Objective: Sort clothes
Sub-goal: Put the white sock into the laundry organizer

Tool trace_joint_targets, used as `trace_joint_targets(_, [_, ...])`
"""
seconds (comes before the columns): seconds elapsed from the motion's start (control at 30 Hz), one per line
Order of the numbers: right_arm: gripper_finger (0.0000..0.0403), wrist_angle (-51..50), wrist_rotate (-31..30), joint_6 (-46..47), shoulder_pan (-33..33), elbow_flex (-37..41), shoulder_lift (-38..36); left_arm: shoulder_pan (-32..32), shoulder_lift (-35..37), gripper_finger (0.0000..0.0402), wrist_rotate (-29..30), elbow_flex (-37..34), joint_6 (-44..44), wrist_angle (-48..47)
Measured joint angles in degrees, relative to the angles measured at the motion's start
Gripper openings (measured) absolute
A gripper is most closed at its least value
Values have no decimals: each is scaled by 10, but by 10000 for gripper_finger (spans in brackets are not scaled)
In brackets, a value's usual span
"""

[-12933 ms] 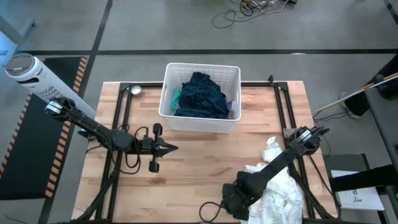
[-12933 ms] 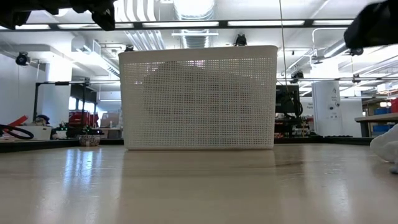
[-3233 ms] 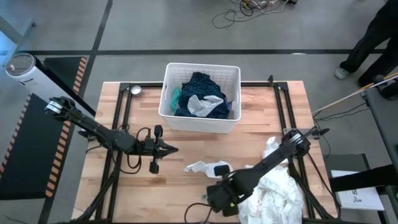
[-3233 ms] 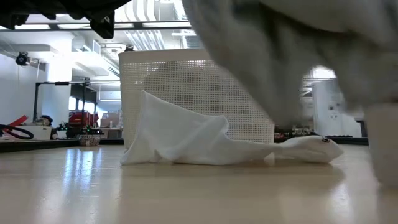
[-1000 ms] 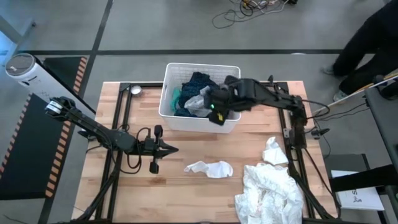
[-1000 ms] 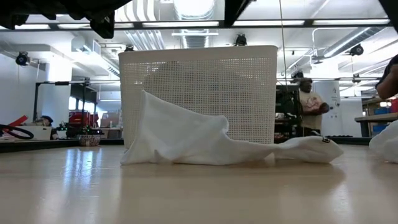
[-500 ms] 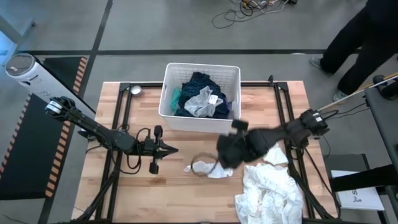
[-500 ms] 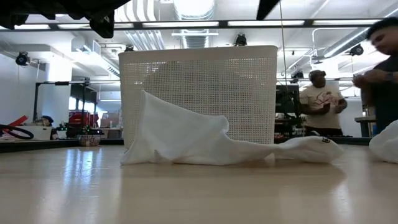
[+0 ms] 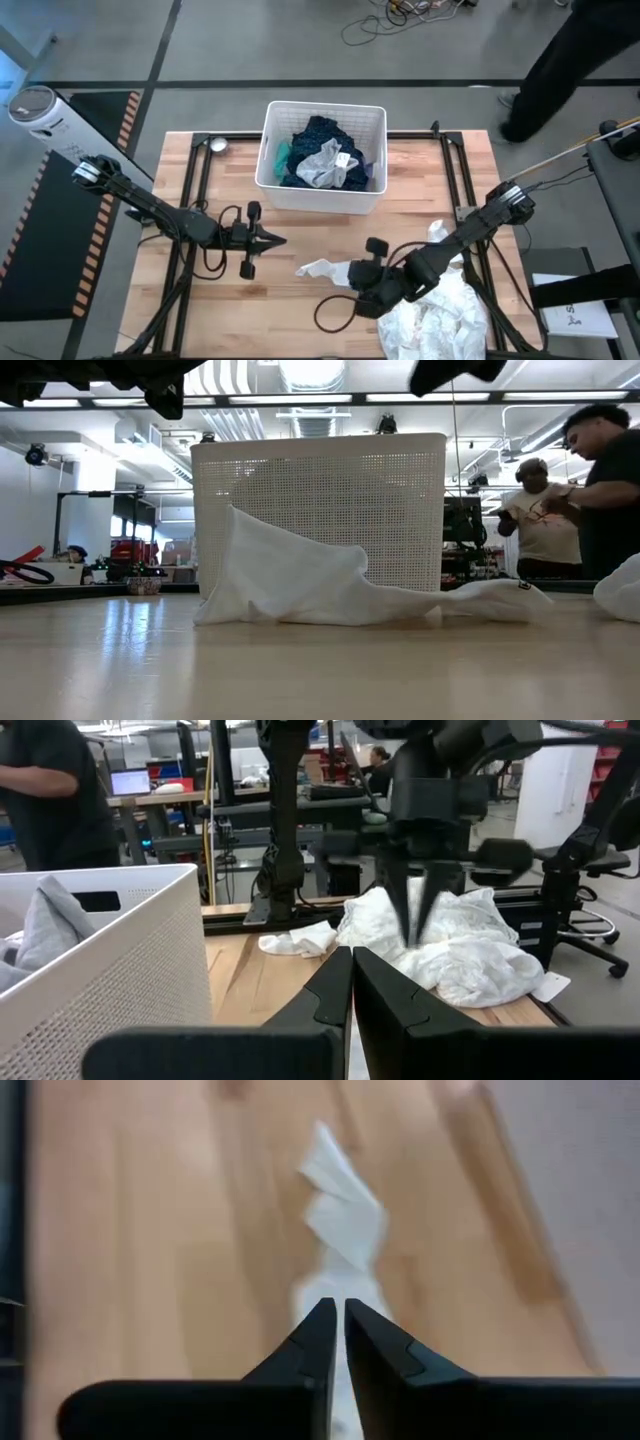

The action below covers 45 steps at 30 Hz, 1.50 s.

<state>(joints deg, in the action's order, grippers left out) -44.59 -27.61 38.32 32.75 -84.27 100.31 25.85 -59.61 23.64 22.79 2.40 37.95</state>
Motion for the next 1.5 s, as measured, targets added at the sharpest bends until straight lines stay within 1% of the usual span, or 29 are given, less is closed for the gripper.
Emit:
trace_joint_targets(0.1, [39, 71, 19, -12, 0, 23, 0, 0, 0, 0, 0, 0, 1, 0])
trace_joint_targets(0.2, [82, 124, 20, -17, -1, 47, 0, 0, 0, 0, 0, 0, 1, 0])
trace_joint_targets(0.37, [165, 174, 4, -6, -12, 81, 0, 0, 0, 0, 0, 0, 1, 0])
trace_joint_targets(0.5, [216, 201, 5, -4, -31, 111, 1, 0, 0, 0, 0, 0, 1, 0])
trace_joint_targets(0.57, [233, 217, 4, -4, -43, 120, 6, 0, 0, 0, 0, 0, 1, 0])
trace_joint_targets(0.67, [246, 218, 11, -4, -62, 130, 24, 0, 0, 0, 0, 0, 1, 1])
trace_joint_targets(0.77, [250, 244, 42, -9, -79, 134, 49, 0, 0, 0, 0, 0, 1, 1])
trace_joint_targets(0.9, [245, 297, 79, -30, -100, 134, 88, 0, 0, 0, 0, 0, 1, 1])
trace_joint_targets(0.97, [240, 314, 108, -34, -112, 134, 104, 0, 0, 0, 0, 0, 1, 1])
trace_joint_targets(1.07, [218, 323, 131, -38, -129, 134, 123, 0, 0, 0, 0, 0, 1, 1])
trace_joint_targets(1.17, [171, 318, 132, -41, -139, 134, 135, 0, 0, 0, 0, 0, 1, 1])
trace_joint_targets(1.23, [121, 318, 144, -52, -140, 133, 133, 0, 0, 0, 0, 0, 1, 1])
trace_joint_targets(1.33, [32, 287, 156, -79, -138, 112, 122, 0, 0, 0, 0, 0, 1, 1])
trace_joint_targets(1.37, [17, 271, 156, -90, -135, 101, 115, 0, 0, 0, 0, 0, 1, 1])
trace_joint_targets(1.4, [12, 251, 156, -98, -132, 88, 109, 0, 0, 0, 0, 0, 1, 0])
trace_joint_targets(1.5, [13, 194, 143, -115, -126, 36, 93, 0, 0, 0, 0, 0, 1, 1])
